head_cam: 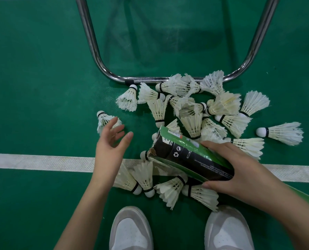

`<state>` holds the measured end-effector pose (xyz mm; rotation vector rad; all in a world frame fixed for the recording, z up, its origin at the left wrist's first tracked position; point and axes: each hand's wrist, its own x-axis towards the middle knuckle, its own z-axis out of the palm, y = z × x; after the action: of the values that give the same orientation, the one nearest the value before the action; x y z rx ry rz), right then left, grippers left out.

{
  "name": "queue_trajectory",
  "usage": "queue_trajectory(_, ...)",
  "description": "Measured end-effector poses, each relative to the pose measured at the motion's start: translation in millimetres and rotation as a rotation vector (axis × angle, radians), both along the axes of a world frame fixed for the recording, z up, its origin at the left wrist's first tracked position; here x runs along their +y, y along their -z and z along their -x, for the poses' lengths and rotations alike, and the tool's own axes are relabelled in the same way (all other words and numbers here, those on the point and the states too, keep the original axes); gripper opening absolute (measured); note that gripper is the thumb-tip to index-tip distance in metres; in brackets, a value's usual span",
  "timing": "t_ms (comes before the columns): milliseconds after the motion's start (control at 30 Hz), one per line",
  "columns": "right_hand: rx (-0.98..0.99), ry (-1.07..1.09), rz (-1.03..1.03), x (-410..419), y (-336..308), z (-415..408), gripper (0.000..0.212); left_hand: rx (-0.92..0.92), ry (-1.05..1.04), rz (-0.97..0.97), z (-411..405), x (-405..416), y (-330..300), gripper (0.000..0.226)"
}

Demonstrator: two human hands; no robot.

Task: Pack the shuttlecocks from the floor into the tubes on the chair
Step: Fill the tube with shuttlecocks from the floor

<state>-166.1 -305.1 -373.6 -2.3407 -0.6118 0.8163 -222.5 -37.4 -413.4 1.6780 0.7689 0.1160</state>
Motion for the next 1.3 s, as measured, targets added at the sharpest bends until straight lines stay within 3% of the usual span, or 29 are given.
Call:
queue_trajectory(367, -0.004, -0.018, -0.002, 4, -1, -1, 0.079, 0.084, -0.079, -0.014, -21, 24, 26, 0.081)
queue_trajectory(567, -0.006, -0.012, -0.014, 7, 0, -3, 0.079, 0.094, -0.078, -0.004, -16, 22, 25, 0.073)
queue_trajectory(933, -0.02, -0.009, -0.016, 7, 1, -3, 0.078, -0.09, -0.174, 0.031, 13, -7, -16, 0.021)
queue_trajectory(1300, -0.014, -0.005, -0.014, 7, 1, -1, 0.08, -0.19, -0.119, 0.095, 11, -9, -37, 0.038)
